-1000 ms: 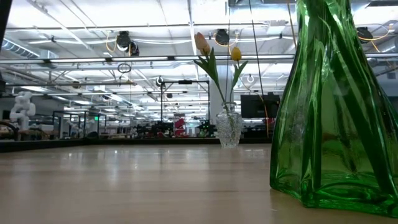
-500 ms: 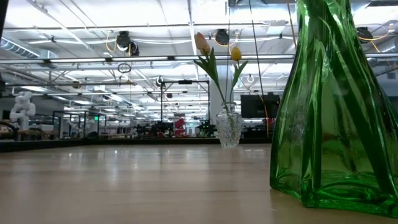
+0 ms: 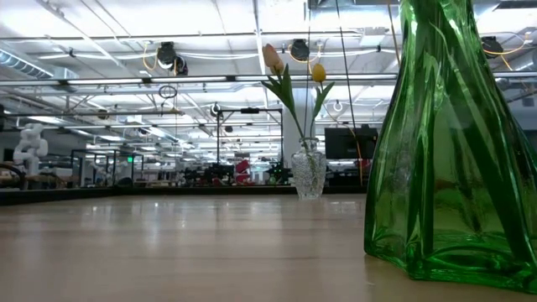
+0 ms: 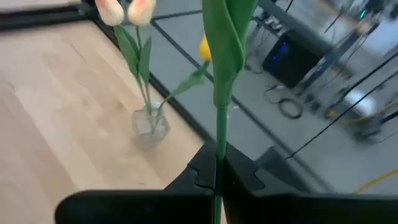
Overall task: Sort flowers into vase by color
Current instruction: Put the yellow tulip into the transparent flower vase, then put the red into the green flower vase
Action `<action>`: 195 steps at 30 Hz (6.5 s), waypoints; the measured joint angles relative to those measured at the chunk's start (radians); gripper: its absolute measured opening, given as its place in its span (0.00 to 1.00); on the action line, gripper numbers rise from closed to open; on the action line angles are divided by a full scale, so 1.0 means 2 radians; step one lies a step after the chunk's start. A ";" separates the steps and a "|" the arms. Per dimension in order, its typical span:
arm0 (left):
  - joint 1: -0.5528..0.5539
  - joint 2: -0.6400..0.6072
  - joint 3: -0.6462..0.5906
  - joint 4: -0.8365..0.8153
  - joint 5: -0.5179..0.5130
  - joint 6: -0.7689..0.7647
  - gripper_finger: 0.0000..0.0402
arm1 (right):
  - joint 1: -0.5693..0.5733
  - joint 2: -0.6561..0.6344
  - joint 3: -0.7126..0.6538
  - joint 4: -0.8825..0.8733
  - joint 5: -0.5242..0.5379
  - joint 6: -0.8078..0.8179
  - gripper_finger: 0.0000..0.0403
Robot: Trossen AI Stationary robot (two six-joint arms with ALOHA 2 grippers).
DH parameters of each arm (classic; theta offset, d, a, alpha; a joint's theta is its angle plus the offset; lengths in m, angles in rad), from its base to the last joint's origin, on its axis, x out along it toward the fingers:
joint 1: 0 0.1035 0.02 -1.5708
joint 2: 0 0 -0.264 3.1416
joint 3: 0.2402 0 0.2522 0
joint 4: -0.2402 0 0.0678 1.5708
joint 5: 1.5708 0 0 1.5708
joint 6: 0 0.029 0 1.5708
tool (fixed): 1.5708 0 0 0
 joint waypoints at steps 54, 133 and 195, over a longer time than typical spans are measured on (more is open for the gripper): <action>-0.026 -0.292 -0.632 0.526 -0.032 -0.050 0.31 | -0.304 0.040 -0.400 0.913 -0.395 -0.150 0.00; -0.026 -0.292 -0.632 0.490 -0.014 -0.053 0.31 | -0.318 0.105 -0.400 0.810 -0.410 -0.282 0.37; -0.026 -0.293 -0.632 0.475 0.036 -0.022 0.31 | 0.073 -0.054 -0.400 0.214 -0.392 0.740 0.00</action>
